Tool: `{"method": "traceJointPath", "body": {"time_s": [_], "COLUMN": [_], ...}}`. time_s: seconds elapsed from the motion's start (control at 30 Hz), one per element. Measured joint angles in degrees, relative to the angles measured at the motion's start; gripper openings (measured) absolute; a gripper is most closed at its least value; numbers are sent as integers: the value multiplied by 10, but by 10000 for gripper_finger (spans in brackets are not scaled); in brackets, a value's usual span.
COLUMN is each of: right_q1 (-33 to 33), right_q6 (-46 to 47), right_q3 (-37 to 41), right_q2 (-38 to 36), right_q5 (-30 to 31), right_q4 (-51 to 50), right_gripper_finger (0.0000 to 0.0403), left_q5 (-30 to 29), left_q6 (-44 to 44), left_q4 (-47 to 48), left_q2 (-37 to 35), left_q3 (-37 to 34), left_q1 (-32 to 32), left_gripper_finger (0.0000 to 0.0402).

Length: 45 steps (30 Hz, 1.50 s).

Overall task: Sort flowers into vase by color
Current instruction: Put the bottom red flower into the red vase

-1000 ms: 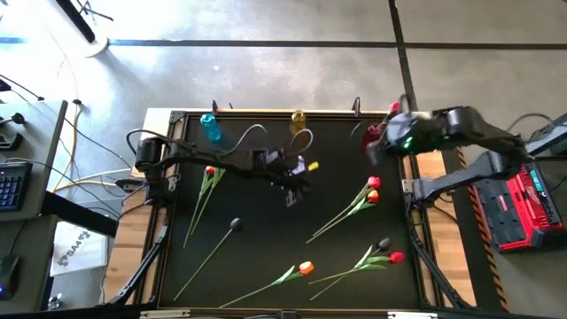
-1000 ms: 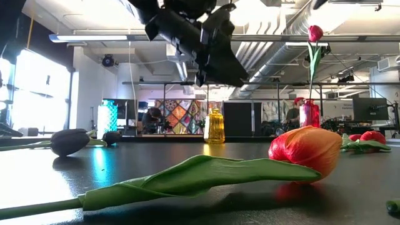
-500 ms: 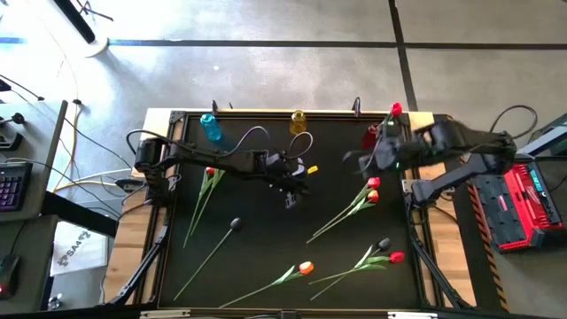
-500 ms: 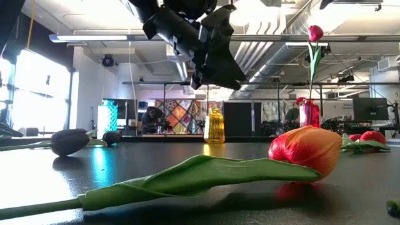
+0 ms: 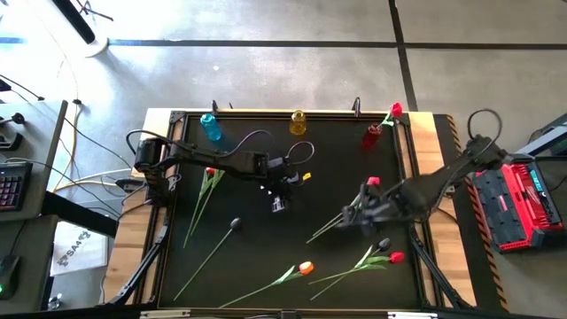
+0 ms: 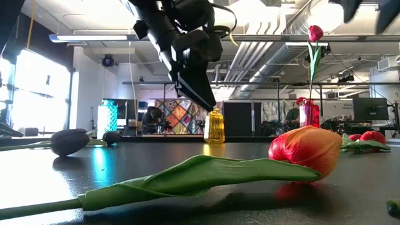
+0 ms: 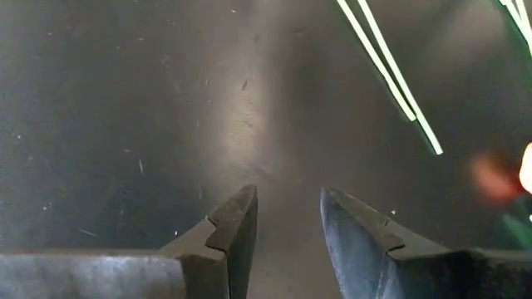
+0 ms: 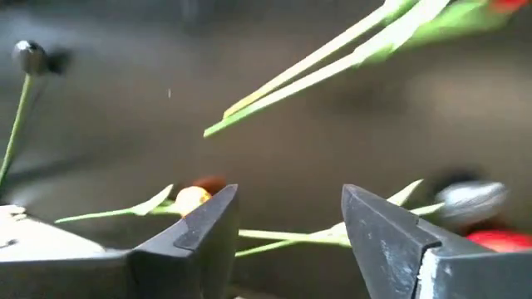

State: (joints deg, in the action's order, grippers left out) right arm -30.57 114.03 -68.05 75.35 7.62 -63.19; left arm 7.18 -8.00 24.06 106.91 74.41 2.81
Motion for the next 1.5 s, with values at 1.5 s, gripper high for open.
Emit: {"method": "traceJointPath", "body": {"time_s": [1.5], "right_q1": [-248], "right_q6": [-572], "right_q3": [107], "right_q2": [177], "right_q5": [-96], "right_q4": [72], "right_gripper_finger": [139], "left_q5": [-94], "left_q6": [36], "left_q4": [13], "left_q2": [0], "left_q3": [0], "left_q1": [-48], "left_gripper_finger": [92]}}
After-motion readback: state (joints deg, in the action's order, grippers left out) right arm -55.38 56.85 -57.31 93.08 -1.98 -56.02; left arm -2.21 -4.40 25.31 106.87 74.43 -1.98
